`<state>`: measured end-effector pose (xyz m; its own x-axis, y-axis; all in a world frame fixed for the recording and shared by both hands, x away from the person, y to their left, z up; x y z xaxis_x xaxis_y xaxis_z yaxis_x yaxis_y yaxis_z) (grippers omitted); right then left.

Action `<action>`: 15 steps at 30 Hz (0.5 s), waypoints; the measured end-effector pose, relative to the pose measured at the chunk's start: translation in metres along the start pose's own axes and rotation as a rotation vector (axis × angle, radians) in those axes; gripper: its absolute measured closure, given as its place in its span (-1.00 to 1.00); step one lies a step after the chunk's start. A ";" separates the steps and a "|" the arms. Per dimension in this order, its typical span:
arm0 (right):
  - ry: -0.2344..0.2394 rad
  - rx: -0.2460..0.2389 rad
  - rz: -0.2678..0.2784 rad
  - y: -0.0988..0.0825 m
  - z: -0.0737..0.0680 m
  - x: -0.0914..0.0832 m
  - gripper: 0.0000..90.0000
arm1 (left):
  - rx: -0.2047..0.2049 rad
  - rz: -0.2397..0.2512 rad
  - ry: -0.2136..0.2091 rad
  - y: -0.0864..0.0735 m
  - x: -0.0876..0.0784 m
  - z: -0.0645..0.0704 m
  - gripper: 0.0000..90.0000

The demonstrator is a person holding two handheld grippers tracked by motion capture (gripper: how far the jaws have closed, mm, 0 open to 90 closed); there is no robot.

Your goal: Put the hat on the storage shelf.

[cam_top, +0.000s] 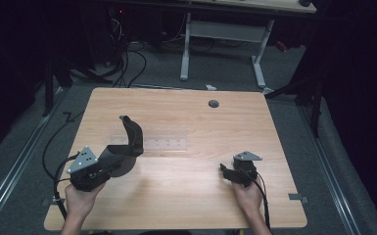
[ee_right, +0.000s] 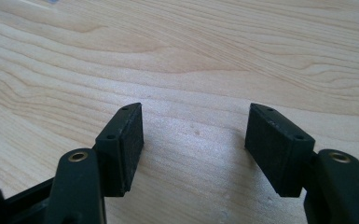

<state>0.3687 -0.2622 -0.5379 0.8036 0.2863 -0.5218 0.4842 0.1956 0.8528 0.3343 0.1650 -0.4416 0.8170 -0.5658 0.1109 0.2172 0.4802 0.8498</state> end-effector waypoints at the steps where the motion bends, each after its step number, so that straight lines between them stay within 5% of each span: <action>1: 0.000 0.000 0.000 0.000 0.000 0.000 -0.17 | -0.003 0.005 0.004 0.001 0.000 -0.001 0.91; 15: 0.001 -0.003 0.000 0.000 0.000 0.000 -0.18 | -0.007 0.039 0.036 0.018 0.004 -0.009 0.91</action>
<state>0.3686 -0.2621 -0.5380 0.8033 0.2876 -0.5216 0.4829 0.1981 0.8530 0.3462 0.1774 -0.4305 0.8436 -0.5222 0.1248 0.1886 0.5059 0.8417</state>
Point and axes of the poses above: each handheld gripper's, and its own axes: x roughly forward along the jaws, y roughly out of its top, z roughly to its right, the point moved 1 cm from there along x, roughly forward along the jaws, and after that the axes turned 12 degrees about z, right-handed, at the moved point
